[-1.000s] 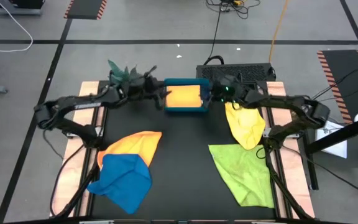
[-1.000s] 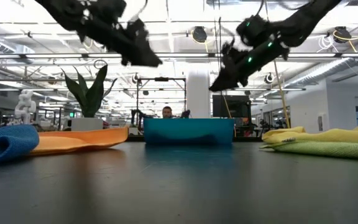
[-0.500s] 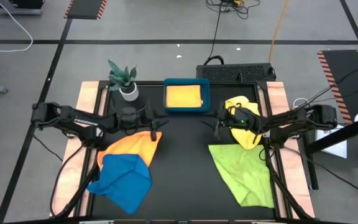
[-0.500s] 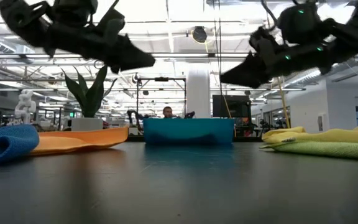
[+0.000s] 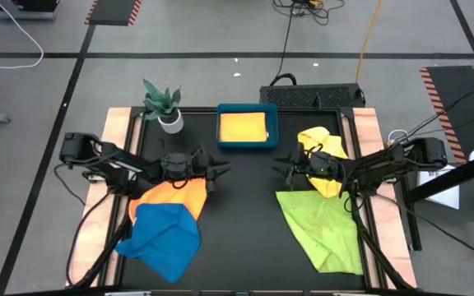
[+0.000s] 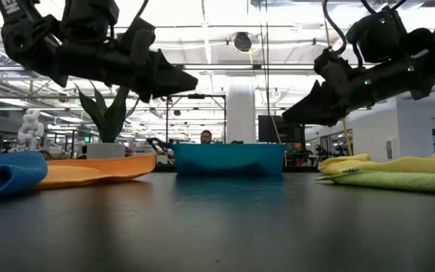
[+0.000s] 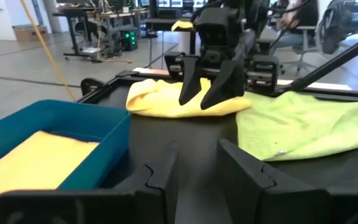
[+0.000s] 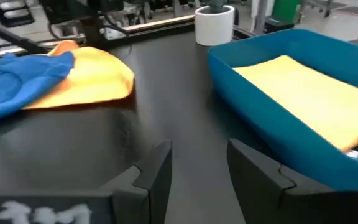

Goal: Fold microfiber towels
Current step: Fold the yellow microfiber towel

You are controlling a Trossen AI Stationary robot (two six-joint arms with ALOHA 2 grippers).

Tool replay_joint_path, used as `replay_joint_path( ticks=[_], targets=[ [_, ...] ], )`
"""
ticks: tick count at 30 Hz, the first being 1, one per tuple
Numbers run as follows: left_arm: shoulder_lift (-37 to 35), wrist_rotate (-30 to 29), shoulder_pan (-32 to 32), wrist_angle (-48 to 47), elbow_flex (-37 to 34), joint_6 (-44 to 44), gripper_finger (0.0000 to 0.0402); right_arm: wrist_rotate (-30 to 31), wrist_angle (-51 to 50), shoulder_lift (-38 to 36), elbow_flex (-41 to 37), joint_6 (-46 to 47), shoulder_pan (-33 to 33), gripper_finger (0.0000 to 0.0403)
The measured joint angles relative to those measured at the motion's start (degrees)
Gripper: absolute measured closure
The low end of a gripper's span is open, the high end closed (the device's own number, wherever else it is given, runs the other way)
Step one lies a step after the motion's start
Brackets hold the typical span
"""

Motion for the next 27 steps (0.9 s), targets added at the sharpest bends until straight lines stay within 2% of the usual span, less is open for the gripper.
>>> replay_joint_path(
  ticks=[4, 7, 13, 17, 27],
  targets=[
    [1.73, -0.86, 0.04, -0.06, 1.58, 0.23, 0.0295, 0.41, -1.43, -0.58, 1.15, -6.3, 1.02, 0.0259],
    [1.67, -0.84, 0.04, -0.03, 2.21, 1.03, 0.0295, 3.42, -6.93, -2.81, 3.31, -9.29, 1.08, 0.0259],
    [1.63, -1.6, 0.28, 0.98, 2.25, 4.58, 0.0295, 5.3, -29.85, -9.88, 12.26, -9.48, -0.01, 0.0259],
    [1.63, -2.78, 0.73, 0.58, 2.25, 5.12, 0.0295, 6.24, -41.58, -11.48, 17.24, -9.82, -0.12, 0.0259],
    [1.63, -2.95, 1.25, -0.23, 2.25, 6.08, 0.0295, 6.11, -45.32, -11.47, 17.47, -5.32, -0.28, 0.0259]
  ],
)
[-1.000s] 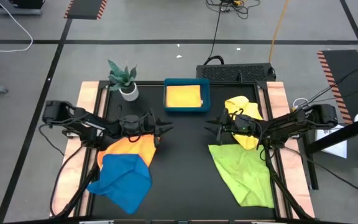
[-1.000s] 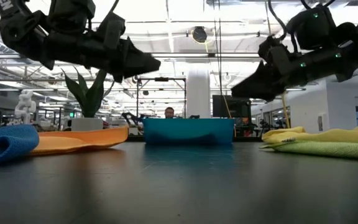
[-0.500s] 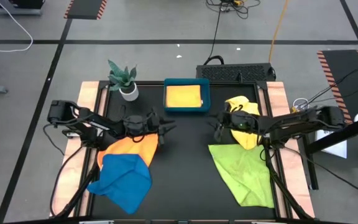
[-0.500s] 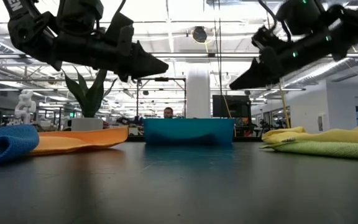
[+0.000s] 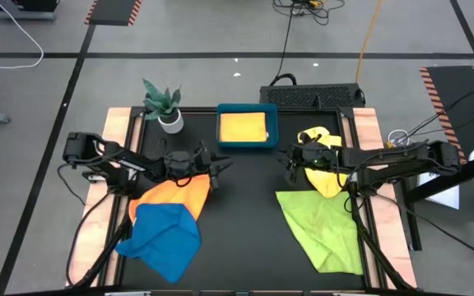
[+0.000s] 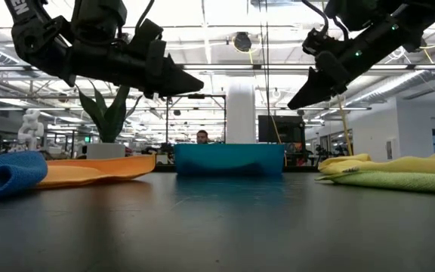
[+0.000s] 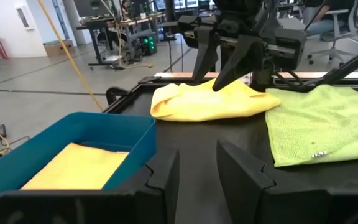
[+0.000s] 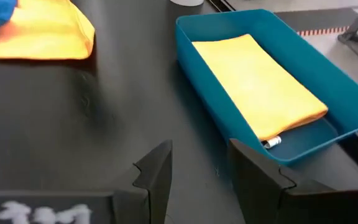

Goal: Fold microfiber towels
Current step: Fold the yellow microfiber towel

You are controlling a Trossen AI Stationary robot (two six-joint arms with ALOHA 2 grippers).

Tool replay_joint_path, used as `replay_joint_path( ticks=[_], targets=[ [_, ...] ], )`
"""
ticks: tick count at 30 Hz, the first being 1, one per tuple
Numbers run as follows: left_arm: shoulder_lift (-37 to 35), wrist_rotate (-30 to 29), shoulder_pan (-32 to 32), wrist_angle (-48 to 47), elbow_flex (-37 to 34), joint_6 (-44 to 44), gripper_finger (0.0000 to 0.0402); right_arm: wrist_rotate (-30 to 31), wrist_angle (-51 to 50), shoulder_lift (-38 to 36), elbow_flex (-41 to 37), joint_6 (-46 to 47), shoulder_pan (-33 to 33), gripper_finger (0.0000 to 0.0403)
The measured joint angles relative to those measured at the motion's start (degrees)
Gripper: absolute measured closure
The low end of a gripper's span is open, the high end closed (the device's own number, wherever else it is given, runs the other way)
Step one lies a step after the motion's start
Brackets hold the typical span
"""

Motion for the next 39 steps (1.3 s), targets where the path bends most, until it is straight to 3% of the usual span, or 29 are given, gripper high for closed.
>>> replay_joint_path(
  ticks=[7, 14, 22, 28, 32, 39],
  targets=[
    [0.0, 0.05, -0.01, -1.34, 0.0, -1.41, 0.0295, -0.23, -0.88, -0.3, 0.14, 4.39, 1.36, 0.0259],
    [0.0, 0.22, -0.07, -2.96, 0.0, -2.47, 0.0295, 0.36, -13.68, -0.44, 7.86, 8.3, 5.48, 0.0259],
    [0.0, 0.2, -0.07, -2.84, 0.0, -2.62, 0.0295, 1.31, -44.79, -0.44, 11.45, 28.14, 1.77, 0.0259],
    [0.0, 0.2, -0.07, -1.49, 0.0, -2.62, 0.0295, -3.96, -61.96, -0.44, 10.89, 41.74, -1.39, 0.0259],
    [0.0, 0.19, -0.07, -1.03, 0.0, -2.62, 0.0295, -4.85, -63.68, -0.44, 9.01, 43.43, -2.77, 0.0257],
    [0.0, 0.2, -0.07, -0.98, 0.0, -3.66, 0.0295, -9.45, -56.07, -0.39, 1.41, 42.09, -6.17, 0.0251]
  ],
)
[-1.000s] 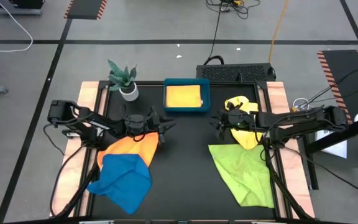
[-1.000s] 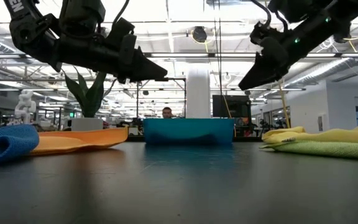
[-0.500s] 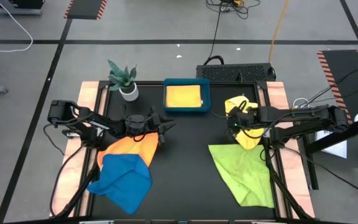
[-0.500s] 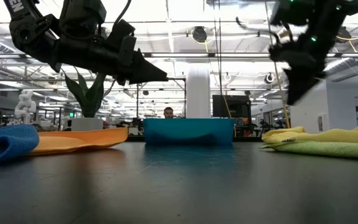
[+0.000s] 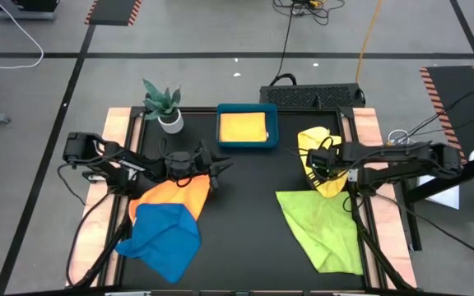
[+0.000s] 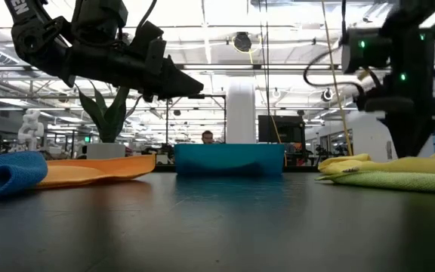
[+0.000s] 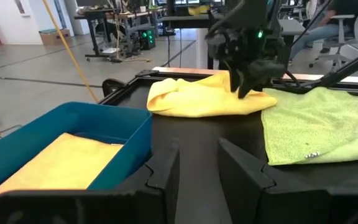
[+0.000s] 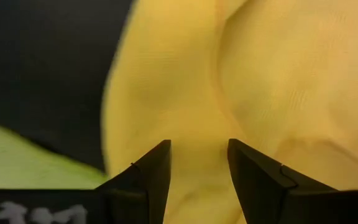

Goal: Fold microfiber towels
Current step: Fold the yellow microfiber towel

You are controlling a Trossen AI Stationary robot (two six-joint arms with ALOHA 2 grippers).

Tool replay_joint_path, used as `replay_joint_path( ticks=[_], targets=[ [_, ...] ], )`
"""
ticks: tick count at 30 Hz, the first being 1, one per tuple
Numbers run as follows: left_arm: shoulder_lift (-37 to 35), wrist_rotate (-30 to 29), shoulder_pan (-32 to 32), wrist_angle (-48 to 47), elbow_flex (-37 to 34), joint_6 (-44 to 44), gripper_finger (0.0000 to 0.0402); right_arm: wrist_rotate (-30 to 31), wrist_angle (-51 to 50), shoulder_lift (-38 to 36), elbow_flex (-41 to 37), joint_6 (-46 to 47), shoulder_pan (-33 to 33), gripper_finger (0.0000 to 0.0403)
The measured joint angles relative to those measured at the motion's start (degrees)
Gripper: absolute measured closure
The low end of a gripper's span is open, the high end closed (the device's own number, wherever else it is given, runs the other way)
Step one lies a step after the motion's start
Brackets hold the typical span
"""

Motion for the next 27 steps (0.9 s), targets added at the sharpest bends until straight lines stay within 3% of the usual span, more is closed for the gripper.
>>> replay_joint_path(
  ticks=[8, 16, 22, 27],
  targets=[
    [0.0, 0.0, 0.0, -0.04, 0.0, -0.99, 0.0295, -2.49, 9.03, -0.02, -5.33, -6.96, -2.29, 0.028],
    [0.0, 0.0, 0.0, -0.04, 0.0, -2.19, 0.0295, -2.34, 13.71, -0.04, -3.6, -15.07, -2.24, 0.0393],
    [0.0, 0.02, 0.0, -0.07, 0.0, -3.09, 0.0295, -1.81, 17.64, -0.04, -1.79, -19.46, -2.27, 0.0397],
    [0.0, 0.04, 0.0, -0.11, 0.0, -3.71, 0.0295, 3.74, 17.77, -0.04, -1.24, -21.66, -4.25, 0.0399]
  ],
)
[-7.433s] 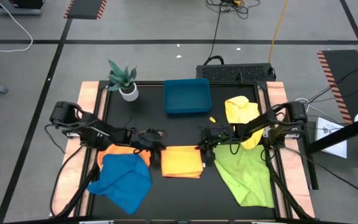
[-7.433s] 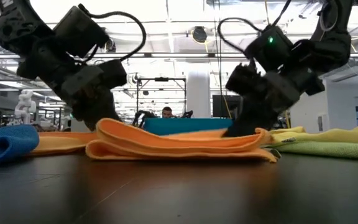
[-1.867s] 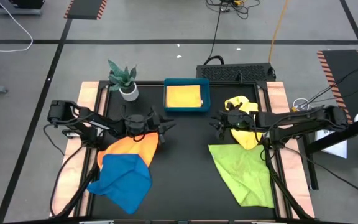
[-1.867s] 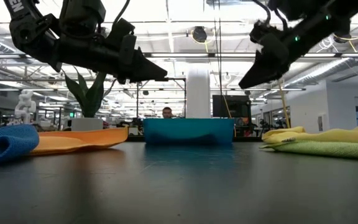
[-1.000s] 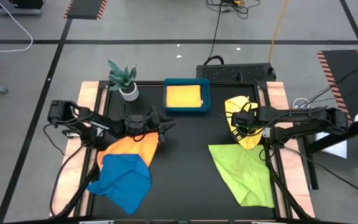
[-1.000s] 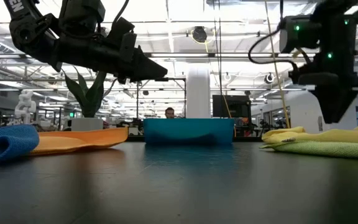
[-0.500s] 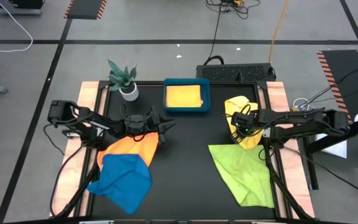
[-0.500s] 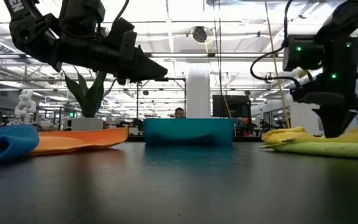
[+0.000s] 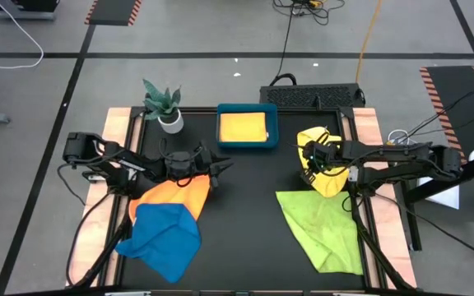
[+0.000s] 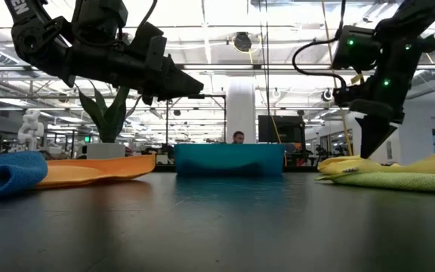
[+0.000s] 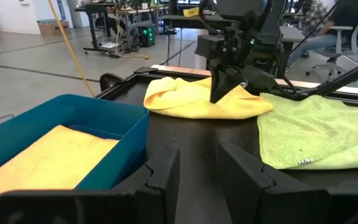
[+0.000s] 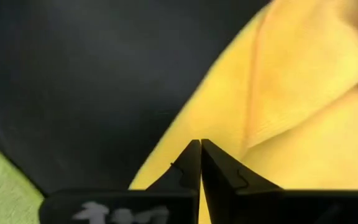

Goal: Fold microfiber towels
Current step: Fold the yellow microfiber towel

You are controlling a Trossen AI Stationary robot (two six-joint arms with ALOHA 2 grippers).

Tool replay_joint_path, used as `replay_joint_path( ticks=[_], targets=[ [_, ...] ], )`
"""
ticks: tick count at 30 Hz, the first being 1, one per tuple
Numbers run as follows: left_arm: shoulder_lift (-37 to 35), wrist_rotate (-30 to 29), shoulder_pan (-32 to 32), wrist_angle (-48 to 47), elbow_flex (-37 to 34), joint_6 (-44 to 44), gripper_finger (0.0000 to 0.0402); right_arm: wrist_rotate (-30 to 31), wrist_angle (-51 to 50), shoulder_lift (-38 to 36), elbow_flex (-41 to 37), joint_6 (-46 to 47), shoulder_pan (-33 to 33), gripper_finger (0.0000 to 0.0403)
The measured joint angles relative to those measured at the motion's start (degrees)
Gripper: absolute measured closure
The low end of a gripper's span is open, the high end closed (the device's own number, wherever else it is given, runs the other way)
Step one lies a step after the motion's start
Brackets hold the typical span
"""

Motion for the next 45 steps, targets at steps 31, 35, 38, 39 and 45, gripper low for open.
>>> replay_joint_path(
  ticks=[31, 35, 38, 39, 45],
  targets=[
    [0.0, 0.02, -0.7, -0.13, 0.0, -0.23, 0.0295, -15.29, 8.87, 0.04, -3.87, -7.16, -13.09, 0.0309],
    [0.0, 0.02, -0.7, -0.13, 0.0, -0.25, 0.0295, -17.12, 10.14, 0.04, -3.87, -9.91, -13.09, 0.0368],
    [0.0, 0.02, -0.7, -0.13, 0.0, -0.08, 0.0295, -20.5, 12.12, -0.21, -3.87, -11.2, -12.57, 0.0396],
    [0.0, 0.02, -0.7, -0.13, 0.0, -0.06, 0.0295, -21.62, 13.19, -0.5, -3.88, -10.85, -12.17, 0.0395],
    [0.0, 0.02, -0.71, -0.13, 0.0, -0.01, 0.0295, -31.01, 24.74, -4.59, -3.89, -7.59, -7.78, 0.04]
  ],
)
